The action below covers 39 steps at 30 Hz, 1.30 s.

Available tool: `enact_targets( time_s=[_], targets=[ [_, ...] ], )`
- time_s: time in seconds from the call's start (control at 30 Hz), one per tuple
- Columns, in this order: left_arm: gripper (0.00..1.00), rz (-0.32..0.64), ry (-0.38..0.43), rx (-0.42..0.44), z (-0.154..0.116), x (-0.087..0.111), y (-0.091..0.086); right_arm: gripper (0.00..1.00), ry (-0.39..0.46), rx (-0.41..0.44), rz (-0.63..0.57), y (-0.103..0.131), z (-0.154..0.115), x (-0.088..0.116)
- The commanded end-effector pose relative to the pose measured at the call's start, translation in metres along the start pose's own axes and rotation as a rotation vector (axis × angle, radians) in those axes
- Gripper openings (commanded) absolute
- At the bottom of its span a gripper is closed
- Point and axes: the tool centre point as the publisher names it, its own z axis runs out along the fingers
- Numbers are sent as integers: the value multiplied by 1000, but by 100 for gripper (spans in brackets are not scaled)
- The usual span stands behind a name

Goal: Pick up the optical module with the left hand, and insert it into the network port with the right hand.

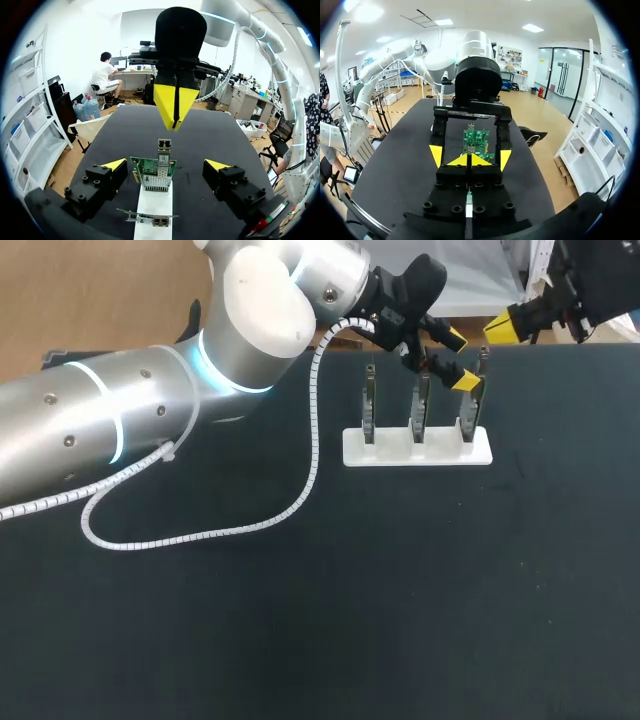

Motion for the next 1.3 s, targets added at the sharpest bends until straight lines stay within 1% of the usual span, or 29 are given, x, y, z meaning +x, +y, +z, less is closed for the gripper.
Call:
enact_targets(
  time_s=[0.03, 0.23, 0.43, 0.83, 1.3],
  targets=[
    [100, -2, 1, -6, -1, 0, -2, 0, 1, -9, 1, 0, 0, 3],
    [100, -2, 1, -6, -1, 0, -2, 0, 10, -16, 13, -1, 2, 8],
    [100, -2, 1, -6, -1, 0, -2, 0, 6, -20, 11, -7, 4, 6],
    [100, -2, 1, -6, -1, 0, -2, 0, 8, -25, 23, -12, 10, 9],
    [100, -2, 1, -6, -1, 0, -2, 0, 17, -36, 52, -11, 14, 19]
  ],
)
